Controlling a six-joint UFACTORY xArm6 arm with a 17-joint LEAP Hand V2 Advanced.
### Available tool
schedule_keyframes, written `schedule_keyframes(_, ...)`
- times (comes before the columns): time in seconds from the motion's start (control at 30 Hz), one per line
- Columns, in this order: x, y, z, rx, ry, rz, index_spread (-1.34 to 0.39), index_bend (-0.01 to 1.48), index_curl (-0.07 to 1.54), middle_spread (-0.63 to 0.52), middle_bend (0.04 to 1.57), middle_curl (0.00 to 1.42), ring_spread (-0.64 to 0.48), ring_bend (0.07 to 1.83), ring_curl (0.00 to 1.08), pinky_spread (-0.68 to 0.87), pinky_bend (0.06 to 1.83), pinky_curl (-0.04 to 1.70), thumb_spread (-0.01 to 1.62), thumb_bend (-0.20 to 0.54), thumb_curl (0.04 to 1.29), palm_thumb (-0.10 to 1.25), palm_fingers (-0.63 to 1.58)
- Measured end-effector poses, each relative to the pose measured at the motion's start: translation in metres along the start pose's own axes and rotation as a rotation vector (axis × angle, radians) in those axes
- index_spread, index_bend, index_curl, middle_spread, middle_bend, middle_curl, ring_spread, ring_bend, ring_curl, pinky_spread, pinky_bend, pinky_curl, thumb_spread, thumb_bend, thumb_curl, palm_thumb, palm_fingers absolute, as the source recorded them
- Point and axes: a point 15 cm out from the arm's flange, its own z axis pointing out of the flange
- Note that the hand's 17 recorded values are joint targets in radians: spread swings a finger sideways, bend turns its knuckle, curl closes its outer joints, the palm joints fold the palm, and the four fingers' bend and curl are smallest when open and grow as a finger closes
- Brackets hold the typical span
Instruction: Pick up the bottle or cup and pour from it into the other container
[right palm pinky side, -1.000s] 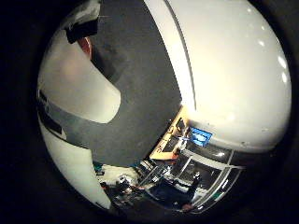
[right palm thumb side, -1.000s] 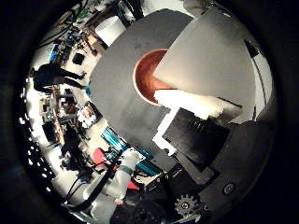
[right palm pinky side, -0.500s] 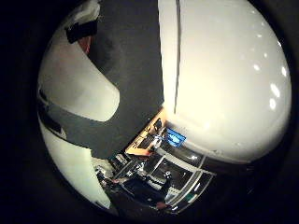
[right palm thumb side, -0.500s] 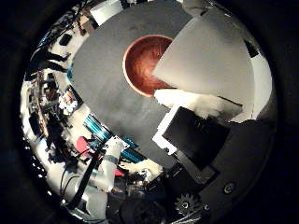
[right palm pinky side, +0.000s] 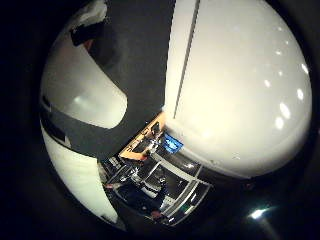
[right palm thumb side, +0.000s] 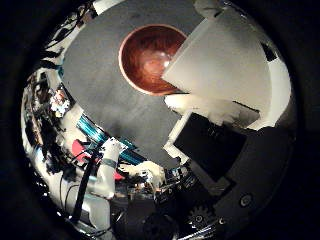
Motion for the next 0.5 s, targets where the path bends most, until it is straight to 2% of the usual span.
schedule_keyframes(0.5, 0.0048, 0.0024, 0.0082, -0.045, 0.028, -0.007, -0.63, 0.22, 1.05, -0.28, 0.94, 0.80, -0.25, 1.21, 0.59, -0.42, 1.11, 0.64, 0.77, -0.033, 0.57, 0.80, 1.12)
